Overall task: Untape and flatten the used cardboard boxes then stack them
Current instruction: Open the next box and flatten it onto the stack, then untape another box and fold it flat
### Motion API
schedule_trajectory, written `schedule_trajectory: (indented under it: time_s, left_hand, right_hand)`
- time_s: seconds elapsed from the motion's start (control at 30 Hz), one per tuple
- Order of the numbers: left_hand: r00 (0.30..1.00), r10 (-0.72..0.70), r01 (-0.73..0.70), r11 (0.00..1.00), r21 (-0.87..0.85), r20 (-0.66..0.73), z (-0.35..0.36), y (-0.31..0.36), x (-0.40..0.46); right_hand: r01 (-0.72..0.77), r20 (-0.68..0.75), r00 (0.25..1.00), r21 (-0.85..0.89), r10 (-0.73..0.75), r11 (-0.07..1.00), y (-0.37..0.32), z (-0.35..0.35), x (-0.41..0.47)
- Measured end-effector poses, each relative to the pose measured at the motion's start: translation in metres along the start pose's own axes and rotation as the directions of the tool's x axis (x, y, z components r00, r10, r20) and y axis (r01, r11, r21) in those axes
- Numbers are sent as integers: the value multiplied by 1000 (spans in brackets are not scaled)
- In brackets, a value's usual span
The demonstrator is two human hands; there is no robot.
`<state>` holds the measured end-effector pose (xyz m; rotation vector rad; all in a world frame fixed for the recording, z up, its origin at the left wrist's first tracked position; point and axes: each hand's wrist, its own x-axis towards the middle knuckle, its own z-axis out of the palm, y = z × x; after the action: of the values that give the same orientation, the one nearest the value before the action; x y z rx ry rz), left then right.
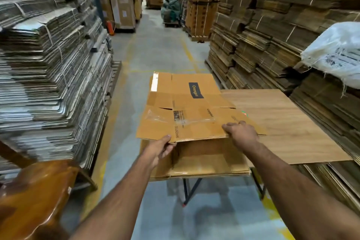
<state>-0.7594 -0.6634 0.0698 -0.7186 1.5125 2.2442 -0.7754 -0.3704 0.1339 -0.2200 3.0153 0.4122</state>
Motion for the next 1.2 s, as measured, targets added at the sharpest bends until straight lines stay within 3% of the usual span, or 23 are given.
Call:
schedule_trajectory:
  time_s: [0.13,0.3,0.4,0.57,0.67,0.77,0.87,1.03,1.1,1.2]
  left_hand:
    - [998,-36,36,999,-14,-48,-11,-21,-3]
    - [982,-173,166,981,-98,-78,-19,-55,-13]
    - [965,-227,203,964,-170,-134,-25,-80,-13]
    - [949,-214,186,973,-138,-231,-36,-103,4]
    - [929,-215,185,975,-124,-301,-32,-104,16]
    - [900,-115,102,993,-52,-420,-32,-114,23]
    - [894,-42,44,999,-7,-446,-33,-123,22]
    - [881,-179,196,981,-6,-438,-33,-115,21]
    - [897,-206,290,942,170,-390,-44,-108,20]
    - [912,-183,391,654,647,-367,-62,-92,12]
  right_hand:
    - [10,89,996,34,-13,999,-14,24,-6]
    - [-188,232,962,182,143,965,-28,72,-14]
    - [-200,284,950,247,126,948,-28,101,-22]
    - [-161,335,941,327,44,931,-26,147,-39]
    - [-163,336,941,327,47,931,-30,157,-43]
    - [-187,353,933,334,61,924,-31,155,-41]
    - [-159,380,923,257,52,953,-26,152,-38]
    - [-113,450,893,188,16,976,-24,150,-36]
    - [-106,463,886,186,8,977,-26,149,-37]
    - [-114,444,896,170,27,979,-28,147,-44]
